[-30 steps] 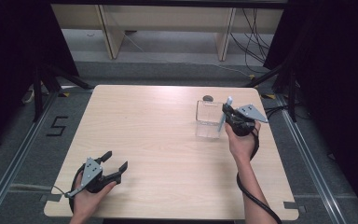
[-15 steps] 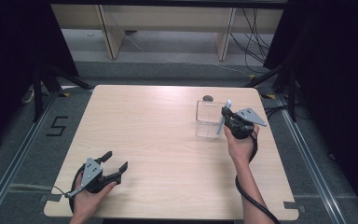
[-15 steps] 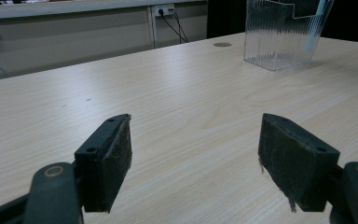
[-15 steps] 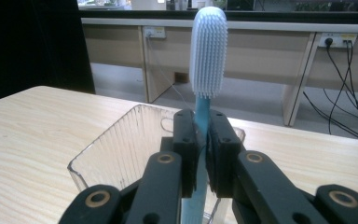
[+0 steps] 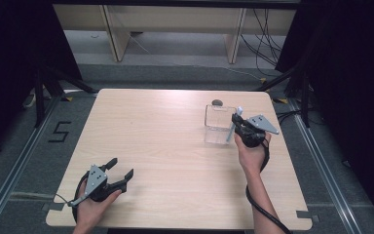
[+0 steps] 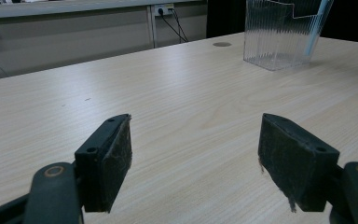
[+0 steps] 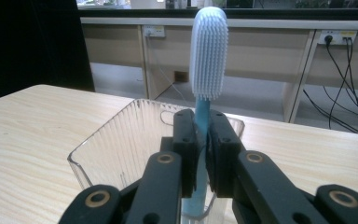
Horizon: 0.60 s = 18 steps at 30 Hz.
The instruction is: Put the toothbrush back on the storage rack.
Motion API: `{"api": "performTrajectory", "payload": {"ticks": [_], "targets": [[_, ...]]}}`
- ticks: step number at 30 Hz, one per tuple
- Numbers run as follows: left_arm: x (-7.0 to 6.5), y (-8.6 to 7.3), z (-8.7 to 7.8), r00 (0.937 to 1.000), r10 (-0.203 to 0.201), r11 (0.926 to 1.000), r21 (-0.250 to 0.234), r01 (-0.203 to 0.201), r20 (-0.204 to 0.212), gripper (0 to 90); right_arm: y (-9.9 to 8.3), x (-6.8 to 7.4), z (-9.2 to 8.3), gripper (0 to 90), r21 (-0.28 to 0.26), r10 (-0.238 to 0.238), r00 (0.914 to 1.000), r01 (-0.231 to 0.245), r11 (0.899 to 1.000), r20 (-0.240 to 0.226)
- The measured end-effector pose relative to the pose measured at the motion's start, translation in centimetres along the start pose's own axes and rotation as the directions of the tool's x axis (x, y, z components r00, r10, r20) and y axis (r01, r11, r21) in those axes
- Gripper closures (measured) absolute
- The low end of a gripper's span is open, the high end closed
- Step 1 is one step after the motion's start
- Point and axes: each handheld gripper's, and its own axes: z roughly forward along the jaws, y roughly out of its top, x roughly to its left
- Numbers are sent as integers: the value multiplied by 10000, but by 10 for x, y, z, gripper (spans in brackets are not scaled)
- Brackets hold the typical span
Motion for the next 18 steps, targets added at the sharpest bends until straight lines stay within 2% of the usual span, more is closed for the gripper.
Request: {"api": "performTrajectory", "payload": {"ticks": [2, 3, 4, 5, 7, 8, 9, 10, 11, 13, 14, 18], "targets": [[0, 0, 0, 10000, -30, 10000, -12, 30, -19, 253, -2, 1, -1, 839, 110, 158, 9999, -158, 9998, 40], [0, 0, 0, 10000, -32, 10000, -14, 32, -21, 253, -2, -1, -1, 839, -36, -101, 9999, 101, 9999, 74], [0, 0, 0, 10000, -34, 10000, -14, 33, -28, 253, -3, 2, -2, 839, 99, 209, 9997, -210, 9997, 83], [0, 0, 0, 10000, -20, 10000, -8, 20, -35, 253, -4, 0, -2, 839, 76, -6, 10000, 6, 10000, 36], [0, 0, 1, 10000, 42, 10000, -59, -42, 1, 253, -6, 0, -2, 839, 59, 143, 9999, -142, 9999, -50], [0, 0, 1, 10000, 23, 10000, -66, -23, -1, 254, -7, 0, -3, 838, 99, 65, 10000, -65, 9999, 72], [0, 0, 1, 10000, 50, 10000, -65, -50, 13, 254, -8, 2, -4, 838, 126, 299, 9995, -300, 9995, 32], [0, 0, 1, 10000, 66, 10000, -59, -66, 16, 254, -8, 0, -4, 838, -2, 68, 9999, -68, 10000, 83], [0, 0, 1, 10000, 71, 10000, -57, -71, 25, 254, -9, 0, -4, 838, 23, 48, 10000, -48, 10000, 51], [0, 0, 1, 10000, 48, 10000, -56, -48, 22, 254, -11, -1, -4, 837, 55, 77, 10000, -76, 10000, -12], [0, 0, 1, 10000, 38, 10000, -53, -38, 22, 253, -12, 1, -5, 837, 99, 275, 9996, -275, 9996, 5], [0, 0, 1, 10000, 31, 10000, -66, -31, 15, 253, -13, 0, -5, 836, 140, 171, 9998, -170, 9998, -31]]}}
